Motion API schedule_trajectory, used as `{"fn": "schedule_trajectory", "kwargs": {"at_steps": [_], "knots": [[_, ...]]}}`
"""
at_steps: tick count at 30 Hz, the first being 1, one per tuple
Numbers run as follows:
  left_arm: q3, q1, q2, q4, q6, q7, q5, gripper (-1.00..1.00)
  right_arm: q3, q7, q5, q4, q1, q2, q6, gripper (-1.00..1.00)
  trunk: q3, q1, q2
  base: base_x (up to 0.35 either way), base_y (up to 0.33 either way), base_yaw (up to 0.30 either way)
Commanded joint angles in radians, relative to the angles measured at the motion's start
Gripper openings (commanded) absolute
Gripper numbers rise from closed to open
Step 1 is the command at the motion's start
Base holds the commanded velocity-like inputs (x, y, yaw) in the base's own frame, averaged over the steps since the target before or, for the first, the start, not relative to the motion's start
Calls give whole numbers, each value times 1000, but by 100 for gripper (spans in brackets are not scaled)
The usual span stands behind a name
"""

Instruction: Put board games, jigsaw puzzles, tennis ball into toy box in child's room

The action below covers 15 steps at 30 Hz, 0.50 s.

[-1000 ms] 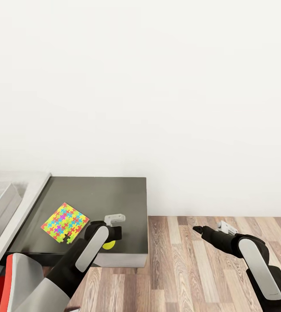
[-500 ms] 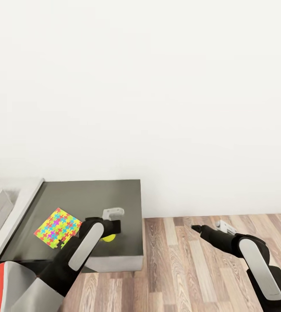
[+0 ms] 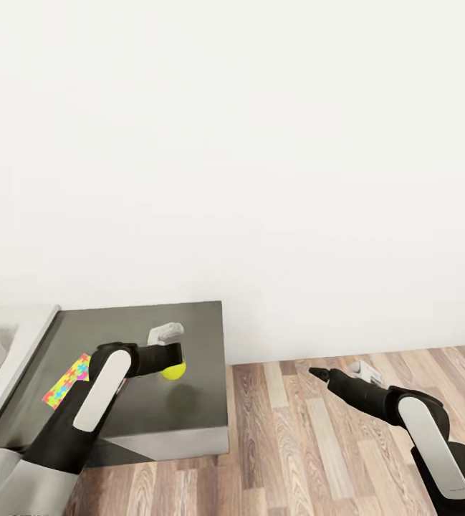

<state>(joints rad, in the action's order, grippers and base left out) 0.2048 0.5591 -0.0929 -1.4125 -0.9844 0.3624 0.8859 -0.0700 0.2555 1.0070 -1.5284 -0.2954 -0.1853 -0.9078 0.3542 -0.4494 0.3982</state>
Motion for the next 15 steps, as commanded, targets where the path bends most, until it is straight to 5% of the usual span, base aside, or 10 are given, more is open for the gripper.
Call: {"fn": "schedule_trajectory", "kwargs": {"at_steps": [1,6,11,15], "knots": [[-22,0,-1,-2,-14,-43,8,-100,0,5,10,-1,0,0,-3,100,0,-1,2,0,0,-120],[-109,-4,-23,-3,-54,-237,8,-100,-2,-17,11,0,1,-2,-3,100,-7,-1,2,0,0,-120],[-130,-6,-56,-3,-61,-420,8,-100,-2,-63,10,0,1,-4,-3,100,-14,-1,2,0,0,-119],[-133,-8,-65,-3,-62,-499,7,-100,-2,-74,10,1,1,-4,-3,100,-20,-1,2,-23,0,-106]]}}
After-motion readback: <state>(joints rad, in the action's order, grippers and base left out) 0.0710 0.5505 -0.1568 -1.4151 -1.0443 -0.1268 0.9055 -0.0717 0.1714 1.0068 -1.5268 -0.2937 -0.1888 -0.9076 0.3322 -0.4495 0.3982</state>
